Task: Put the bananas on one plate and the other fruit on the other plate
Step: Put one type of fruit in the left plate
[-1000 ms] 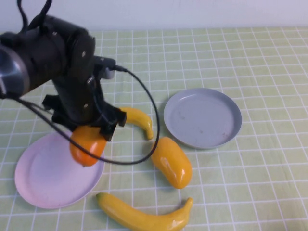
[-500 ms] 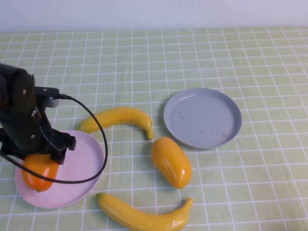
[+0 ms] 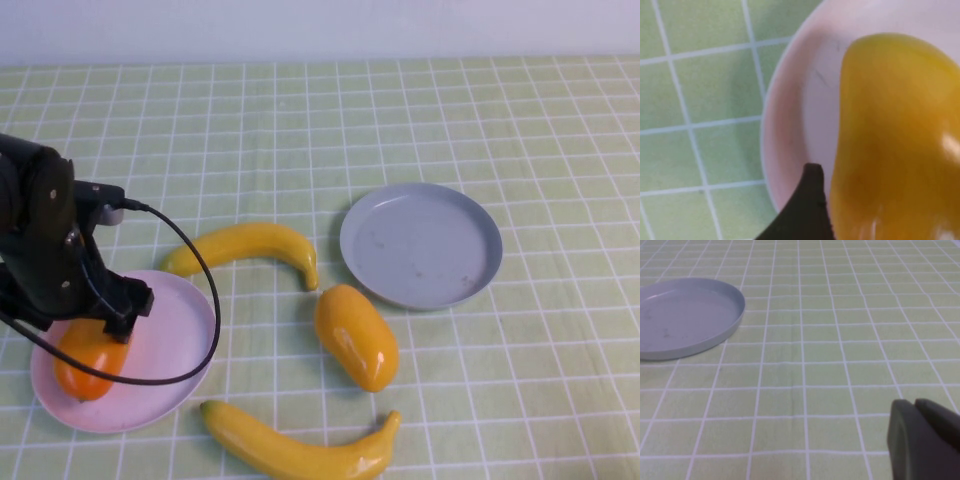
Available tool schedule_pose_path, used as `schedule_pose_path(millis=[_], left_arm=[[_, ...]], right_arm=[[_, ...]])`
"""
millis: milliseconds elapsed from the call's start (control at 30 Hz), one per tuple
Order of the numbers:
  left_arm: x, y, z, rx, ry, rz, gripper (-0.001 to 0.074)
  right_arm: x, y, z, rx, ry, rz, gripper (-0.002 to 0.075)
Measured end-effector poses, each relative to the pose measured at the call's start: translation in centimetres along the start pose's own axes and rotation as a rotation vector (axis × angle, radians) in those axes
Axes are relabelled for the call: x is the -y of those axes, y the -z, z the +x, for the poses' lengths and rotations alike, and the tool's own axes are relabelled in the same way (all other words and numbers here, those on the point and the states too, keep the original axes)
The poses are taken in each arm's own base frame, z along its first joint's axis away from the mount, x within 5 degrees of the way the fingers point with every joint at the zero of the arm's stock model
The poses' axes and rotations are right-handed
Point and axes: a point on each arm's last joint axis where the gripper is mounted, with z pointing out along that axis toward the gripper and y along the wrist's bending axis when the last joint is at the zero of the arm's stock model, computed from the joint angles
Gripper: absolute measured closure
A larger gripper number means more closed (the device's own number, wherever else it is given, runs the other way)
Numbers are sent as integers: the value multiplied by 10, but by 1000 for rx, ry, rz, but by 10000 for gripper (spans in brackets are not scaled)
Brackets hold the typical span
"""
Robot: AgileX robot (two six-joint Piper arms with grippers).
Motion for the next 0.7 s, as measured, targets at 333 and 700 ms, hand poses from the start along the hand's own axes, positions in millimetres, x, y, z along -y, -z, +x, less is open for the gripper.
schedule_pose_path(millis=[333, 700], left_arm=[[43, 19, 3, 82, -195, -35, 83], [161, 54, -31, 183, -11, 332, 83]], right_arm=[[0, 0, 0, 0, 0, 0, 743], [0, 0, 0, 0, 0, 0, 743]])
